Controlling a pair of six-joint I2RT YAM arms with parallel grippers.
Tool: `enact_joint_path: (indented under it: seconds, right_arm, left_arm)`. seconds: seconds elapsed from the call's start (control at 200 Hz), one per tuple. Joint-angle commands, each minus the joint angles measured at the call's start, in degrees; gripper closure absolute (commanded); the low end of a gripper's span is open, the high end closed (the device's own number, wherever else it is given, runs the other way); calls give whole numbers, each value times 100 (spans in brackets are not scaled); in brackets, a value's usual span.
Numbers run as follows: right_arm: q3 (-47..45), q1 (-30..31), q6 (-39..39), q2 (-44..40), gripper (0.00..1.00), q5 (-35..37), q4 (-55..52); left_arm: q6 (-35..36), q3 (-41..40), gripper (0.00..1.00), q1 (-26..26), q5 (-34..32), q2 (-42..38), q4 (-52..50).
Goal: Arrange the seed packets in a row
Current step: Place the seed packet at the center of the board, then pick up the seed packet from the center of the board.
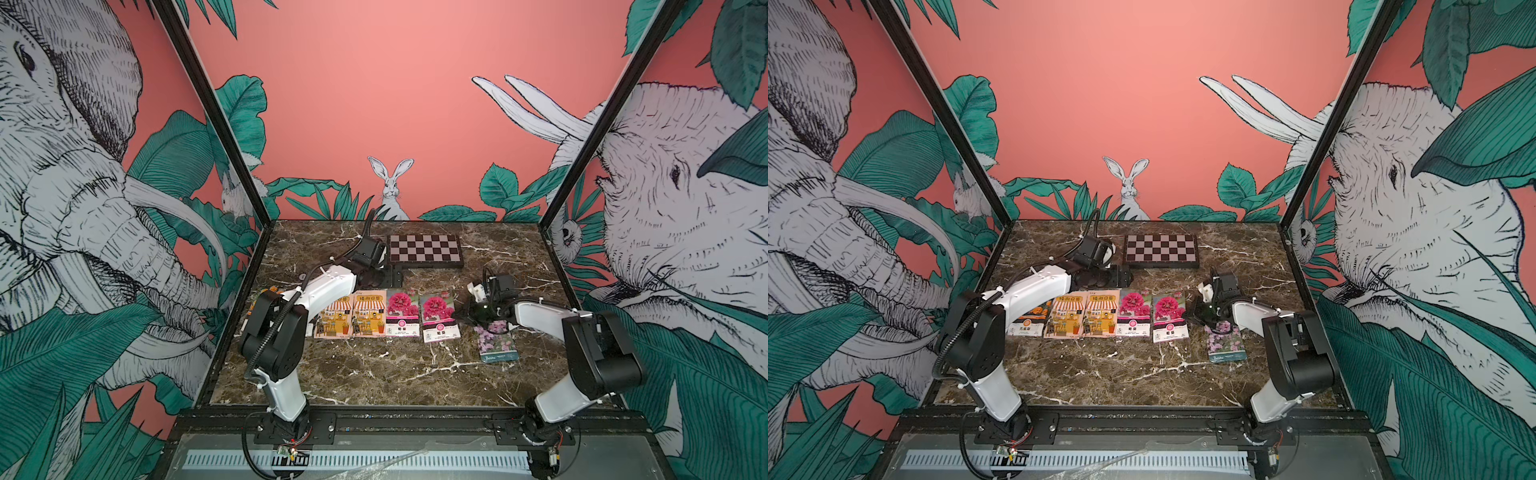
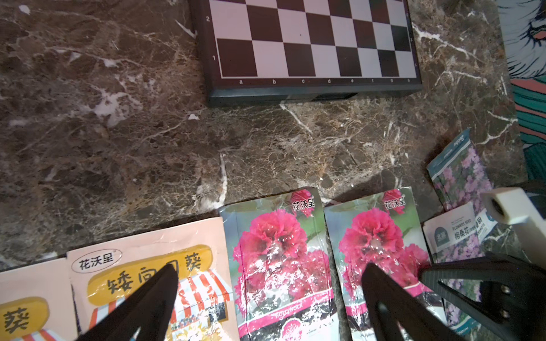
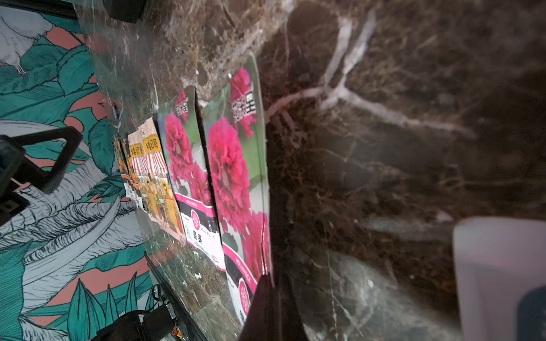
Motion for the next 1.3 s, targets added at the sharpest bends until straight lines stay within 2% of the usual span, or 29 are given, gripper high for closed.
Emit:
enact_joint_path:
  seconds: [0.0,0.19,0.65,0.755,0.96,1.04,1.145,1.295]
  right_arm:
    - [158,67,123,190,100,216,316]
    - [188,96,221,327,100,460,494]
    - [210,240,187,451,98,362,523]
    - [270,258,115,391,88,489,311]
    - [444,255,-24,38,60,832,-505]
    - [519,250,14,-426,50,919,-855]
    - [588,250,-63,-929,41,1466,-1530]
    - [722,231,-315,-1560,33,2705,-2650]
  left_arm:
    - [0,-90,1,18,-43,-228,-66]
    - [-17,-97,1,24,-15,-194,-62]
    - [-48,-99,1,29,28,-163,-56]
    - [-49,-110,1,32,29,-161,-55]
    - [-28,-94,1,38,-13,-217,-74]
    - [-58,-90,1,37,-56,-255,-101]
    - [-125,-103,1,46,-8,-285,-55]
    - [-230,-169,1,46,382,-282,198]
